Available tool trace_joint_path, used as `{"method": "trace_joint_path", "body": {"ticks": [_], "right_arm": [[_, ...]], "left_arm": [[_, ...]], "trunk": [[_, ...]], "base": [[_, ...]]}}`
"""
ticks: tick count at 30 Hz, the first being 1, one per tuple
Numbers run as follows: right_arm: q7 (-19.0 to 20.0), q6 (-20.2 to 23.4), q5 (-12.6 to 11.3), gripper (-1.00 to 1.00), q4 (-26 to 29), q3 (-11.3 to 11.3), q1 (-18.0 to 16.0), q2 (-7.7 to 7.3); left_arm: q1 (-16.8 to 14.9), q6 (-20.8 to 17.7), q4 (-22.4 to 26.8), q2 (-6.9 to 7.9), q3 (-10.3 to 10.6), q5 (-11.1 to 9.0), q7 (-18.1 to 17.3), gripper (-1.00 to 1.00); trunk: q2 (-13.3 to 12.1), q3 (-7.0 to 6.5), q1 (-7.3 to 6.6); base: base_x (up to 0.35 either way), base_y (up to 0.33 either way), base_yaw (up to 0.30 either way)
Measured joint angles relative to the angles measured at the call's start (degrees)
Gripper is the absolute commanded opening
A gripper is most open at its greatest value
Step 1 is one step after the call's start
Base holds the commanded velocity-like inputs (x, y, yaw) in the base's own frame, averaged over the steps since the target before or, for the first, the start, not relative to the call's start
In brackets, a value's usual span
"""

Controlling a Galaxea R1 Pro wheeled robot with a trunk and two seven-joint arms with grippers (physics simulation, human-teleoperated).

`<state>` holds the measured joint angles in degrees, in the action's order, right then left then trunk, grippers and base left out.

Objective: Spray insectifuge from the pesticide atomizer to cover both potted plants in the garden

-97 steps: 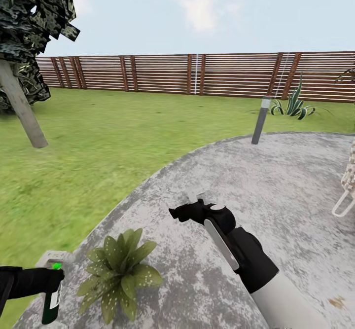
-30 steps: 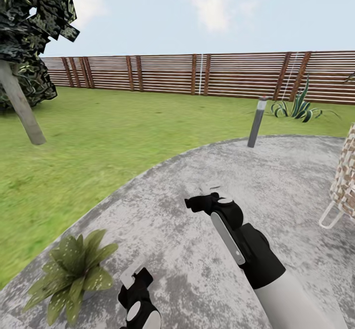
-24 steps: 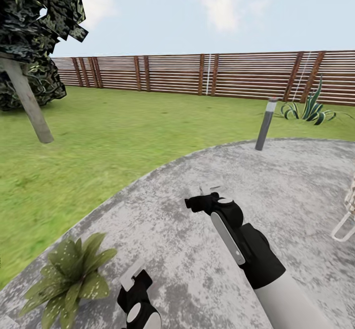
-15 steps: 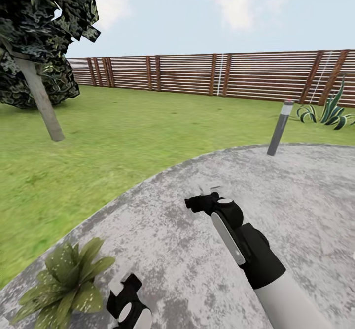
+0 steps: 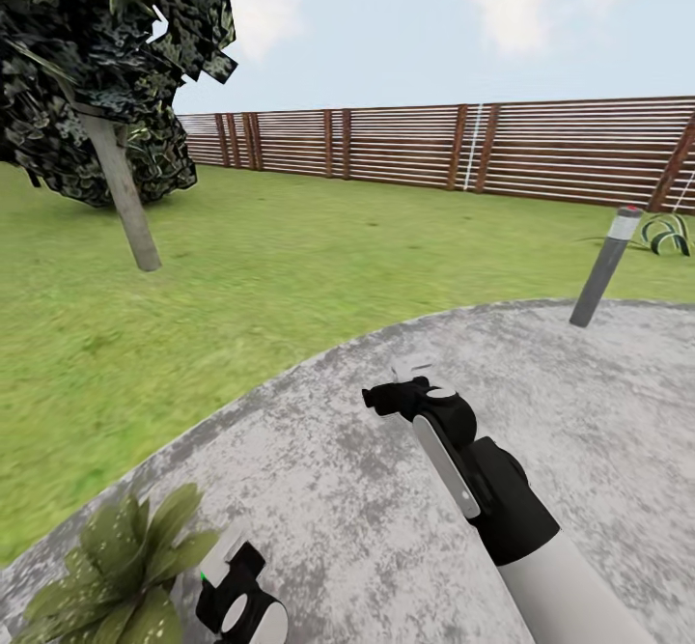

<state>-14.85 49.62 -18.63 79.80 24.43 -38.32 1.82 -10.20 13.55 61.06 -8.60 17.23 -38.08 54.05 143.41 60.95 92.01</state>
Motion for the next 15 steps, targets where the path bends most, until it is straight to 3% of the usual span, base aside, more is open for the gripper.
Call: {"method": "trace_joint_path", "body": {"ticks": [7,9,11,15], "right_arm": [[0.0,0.0,0.0,1.0,0.0,0.0,0.0,0.01],[0.0,0.0,0.0,1.0,0.0,0.0,0.0,0.01],[0.0,0.0,0.0,1.0,0.0,0.1,0.0,0.02],[0.4,0.0,-0.1,1.0,-0.2,0.3,0.0,-0.24]], "left_arm": [[0.0,0.0,-0.8,-0.01,0.0,-0.1,-0.4,-1.0],[-0.5,-0.2,-1.6,0.2,0.0,-8.9,-3.4,-1.0],[-1.2,-0.2,-1.9,0.08,0.0,-12.3,-5.4,-1.0],[-1.9,-0.2,-2.4,0.11,-0.2,-15.0,-5.7,-1.0]], "trunk": [[0.0,0.0,0.0],[0.0,0.0,0.0],[0.0,0.0,0.0],[0.0,0.0,0.0]], "base": [[0.284,-0.112,0.23],[0.063,-0.026,0.154],[0.014,-0.006,0.035],[0.001,0.0,0.003]]}}
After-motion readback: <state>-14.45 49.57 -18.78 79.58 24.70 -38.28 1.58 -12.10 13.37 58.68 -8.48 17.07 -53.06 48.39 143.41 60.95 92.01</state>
